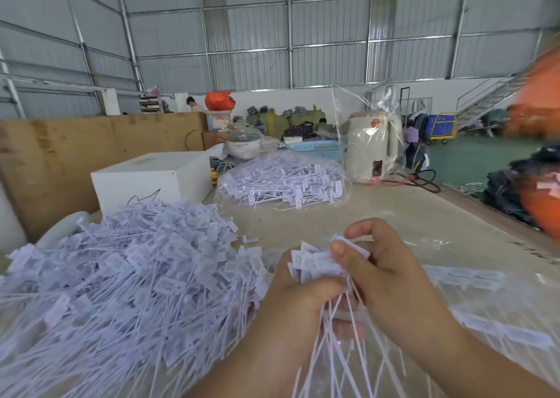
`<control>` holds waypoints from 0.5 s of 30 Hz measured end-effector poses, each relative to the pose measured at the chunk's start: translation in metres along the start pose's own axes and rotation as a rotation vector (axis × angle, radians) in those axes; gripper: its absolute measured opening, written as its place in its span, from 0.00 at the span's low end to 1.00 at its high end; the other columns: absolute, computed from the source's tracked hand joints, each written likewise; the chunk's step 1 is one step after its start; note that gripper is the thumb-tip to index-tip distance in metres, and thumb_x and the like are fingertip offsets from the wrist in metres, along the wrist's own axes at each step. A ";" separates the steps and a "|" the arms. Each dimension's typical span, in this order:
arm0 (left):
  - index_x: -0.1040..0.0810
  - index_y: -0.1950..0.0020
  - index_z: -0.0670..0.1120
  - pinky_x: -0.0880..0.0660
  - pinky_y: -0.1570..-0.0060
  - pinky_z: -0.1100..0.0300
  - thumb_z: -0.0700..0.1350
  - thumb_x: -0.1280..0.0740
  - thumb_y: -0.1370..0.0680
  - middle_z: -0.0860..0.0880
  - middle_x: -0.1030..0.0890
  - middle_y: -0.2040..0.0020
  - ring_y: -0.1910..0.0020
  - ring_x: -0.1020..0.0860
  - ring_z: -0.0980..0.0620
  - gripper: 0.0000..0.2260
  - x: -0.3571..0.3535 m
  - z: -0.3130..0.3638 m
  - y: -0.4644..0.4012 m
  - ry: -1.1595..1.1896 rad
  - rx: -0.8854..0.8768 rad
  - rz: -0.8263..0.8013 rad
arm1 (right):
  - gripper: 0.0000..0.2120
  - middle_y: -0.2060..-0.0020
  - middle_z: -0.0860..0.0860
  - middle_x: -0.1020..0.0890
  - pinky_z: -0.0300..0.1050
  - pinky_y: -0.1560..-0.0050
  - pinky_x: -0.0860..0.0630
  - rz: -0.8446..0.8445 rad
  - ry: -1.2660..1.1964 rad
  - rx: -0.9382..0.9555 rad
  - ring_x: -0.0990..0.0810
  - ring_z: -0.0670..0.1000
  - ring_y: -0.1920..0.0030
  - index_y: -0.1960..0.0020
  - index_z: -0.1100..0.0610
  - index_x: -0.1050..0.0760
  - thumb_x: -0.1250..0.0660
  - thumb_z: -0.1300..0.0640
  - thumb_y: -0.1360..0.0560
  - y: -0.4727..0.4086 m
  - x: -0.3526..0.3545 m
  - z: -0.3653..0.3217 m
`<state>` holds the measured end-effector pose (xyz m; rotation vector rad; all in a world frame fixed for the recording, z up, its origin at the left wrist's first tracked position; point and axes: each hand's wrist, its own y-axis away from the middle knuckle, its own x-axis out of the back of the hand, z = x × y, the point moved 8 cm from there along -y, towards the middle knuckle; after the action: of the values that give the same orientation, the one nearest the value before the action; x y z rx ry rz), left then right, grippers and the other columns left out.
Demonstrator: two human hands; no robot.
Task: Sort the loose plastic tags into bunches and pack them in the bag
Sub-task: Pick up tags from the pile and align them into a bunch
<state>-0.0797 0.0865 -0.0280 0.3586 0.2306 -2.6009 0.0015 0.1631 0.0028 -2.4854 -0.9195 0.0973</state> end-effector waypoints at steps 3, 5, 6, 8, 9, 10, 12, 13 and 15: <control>0.25 0.43 0.32 0.27 0.74 0.62 0.35 0.30 0.37 0.40 0.17 0.61 0.69 0.21 0.49 0.23 -0.006 0.006 -0.002 -0.062 -0.066 -0.095 | 0.06 0.73 0.47 0.22 0.36 0.79 0.31 -0.013 -0.035 0.018 0.26 0.43 0.78 0.50 0.49 0.30 0.34 0.52 0.25 0.002 -0.004 -0.003; 0.28 0.40 0.30 0.26 0.73 0.60 0.32 0.31 0.38 0.38 0.19 0.60 0.68 0.21 0.47 0.26 -0.007 0.006 -0.003 -0.096 -0.076 -0.112 | 0.06 0.69 0.48 0.21 0.37 0.80 0.30 -0.015 -0.037 0.000 0.24 0.46 0.79 0.51 0.47 0.29 0.34 0.55 0.24 0.003 -0.008 -0.003; 0.30 0.40 0.29 0.26 0.72 0.60 0.31 0.32 0.39 0.38 0.20 0.61 0.68 0.21 0.46 0.27 -0.008 0.005 -0.003 -0.109 -0.076 -0.114 | 0.06 0.67 0.49 0.21 0.39 0.81 0.30 -0.010 -0.042 -0.016 0.25 0.47 0.80 0.51 0.46 0.29 0.34 0.55 0.23 0.004 -0.008 -0.001; 0.30 0.40 0.32 0.27 0.73 0.60 0.29 0.34 0.40 0.38 0.20 0.61 0.68 0.21 0.47 0.28 -0.010 0.002 -0.003 -0.129 -0.086 -0.107 | 0.06 0.66 0.47 0.20 0.39 0.81 0.30 -0.009 -0.069 -0.050 0.26 0.45 0.79 0.51 0.45 0.30 0.34 0.54 0.23 0.005 -0.010 0.002; 0.29 0.41 0.35 0.27 0.73 0.60 0.29 0.35 0.41 0.38 0.19 0.61 0.67 0.21 0.48 0.27 -0.009 0.001 -0.004 -0.139 -0.094 -0.091 | 0.06 0.65 0.46 0.20 0.39 0.80 0.29 -0.014 -0.085 -0.067 0.24 0.44 0.78 0.50 0.45 0.30 0.34 0.52 0.24 0.006 -0.012 0.003; 0.29 0.43 0.38 0.28 0.73 0.60 0.30 0.35 0.41 0.38 0.19 0.59 0.67 0.21 0.48 0.26 -0.008 0.000 -0.004 -0.142 -0.092 -0.071 | 0.08 0.64 0.46 0.20 0.39 0.79 0.28 -0.022 -0.093 -0.073 0.23 0.44 0.76 0.49 0.44 0.30 0.34 0.49 0.26 0.007 -0.013 0.004; 0.27 0.43 0.41 0.27 0.71 0.60 0.34 0.34 0.40 0.37 0.18 0.56 0.63 0.20 0.48 0.25 -0.004 -0.001 -0.005 -0.152 -0.081 -0.037 | 0.17 0.61 0.49 0.18 0.40 0.76 0.25 -0.041 -0.128 -0.075 0.20 0.47 0.72 0.45 0.43 0.31 0.33 0.42 0.32 0.009 -0.017 0.001; 0.27 0.41 0.39 0.27 0.70 0.60 0.35 0.33 0.39 0.37 0.18 0.56 0.62 0.20 0.48 0.26 -0.001 0.001 -0.006 -0.161 -0.085 -0.020 | 0.21 0.60 0.51 0.18 0.40 0.74 0.25 -0.041 -0.117 -0.057 0.19 0.50 0.71 0.44 0.42 0.33 0.33 0.40 0.35 0.009 -0.017 0.000; 0.27 0.40 0.34 0.29 0.73 0.60 0.36 0.32 0.40 0.40 0.19 0.61 0.66 0.22 0.49 0.27 0.002 0.007 -0.007 -0.147 -0.104 0.018 | 0.25 0.58 0.51 0.19 0.40 0.68 0.23 -0.048 -0.098 -0.022 0.18 0.53 0.69 0.42 0.39 0.35 0.34 0.36 0.36 0.010 -0.018 -0.007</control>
<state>-0.0864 0.0899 -0.0217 0.1310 0.3077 -2.5716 -0.0044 0.1424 0.0020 -2.4959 -1.0246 0.1960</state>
